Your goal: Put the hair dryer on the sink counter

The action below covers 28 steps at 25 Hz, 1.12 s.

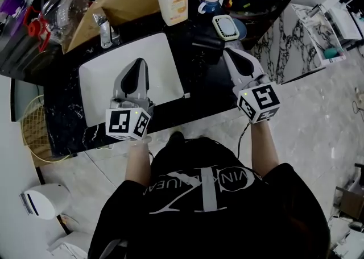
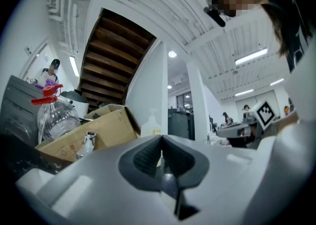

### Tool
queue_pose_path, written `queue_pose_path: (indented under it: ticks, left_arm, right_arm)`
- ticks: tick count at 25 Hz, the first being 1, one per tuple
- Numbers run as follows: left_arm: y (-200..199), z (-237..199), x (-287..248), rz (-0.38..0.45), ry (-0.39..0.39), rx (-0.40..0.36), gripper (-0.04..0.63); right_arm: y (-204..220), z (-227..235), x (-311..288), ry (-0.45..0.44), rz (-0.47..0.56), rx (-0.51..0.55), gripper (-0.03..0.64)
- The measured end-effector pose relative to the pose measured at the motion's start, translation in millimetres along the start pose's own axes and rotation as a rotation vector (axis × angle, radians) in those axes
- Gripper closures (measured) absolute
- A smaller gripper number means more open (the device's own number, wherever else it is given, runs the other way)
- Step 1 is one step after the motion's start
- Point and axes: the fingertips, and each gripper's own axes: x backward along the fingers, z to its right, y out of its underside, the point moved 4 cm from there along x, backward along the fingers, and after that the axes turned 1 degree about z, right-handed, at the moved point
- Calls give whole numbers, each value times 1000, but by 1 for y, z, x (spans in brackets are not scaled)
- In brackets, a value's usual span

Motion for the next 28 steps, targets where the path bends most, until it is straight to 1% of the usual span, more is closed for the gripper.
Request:
queue_pose_path:
  ticks: [3,5,8,15,20,26,28]
  left_arm:
    - [-3,0,-1,-44,-20,-90,595]
    - [-5,-1,-2,-64,-37,-116,595]
    - [-11,-3,-4,-62,-46,-124,595]
    - [-25,-5,-4,-20,-88,-154,595]
    - [-31,-4,-7,-2,-89,-160,595]
    - [-36,-4,-7,6,-97,-144,595]
    - [-34,-3,-7,3,-97,-122,595]
  right_arm:
    - [-6,6,4,21,25,-4,616]
    - [-9,11,6,33,37,-10,616]
    - [-13,16,8,49,54,-21,616]
    - [-20,22,16,72,84,-18,616]
    - [-25,27,20,79,99,-29,616]
    - [-26,32,26,89,106,-38,615]
    - [-25,32,27,86,101,-42,615]
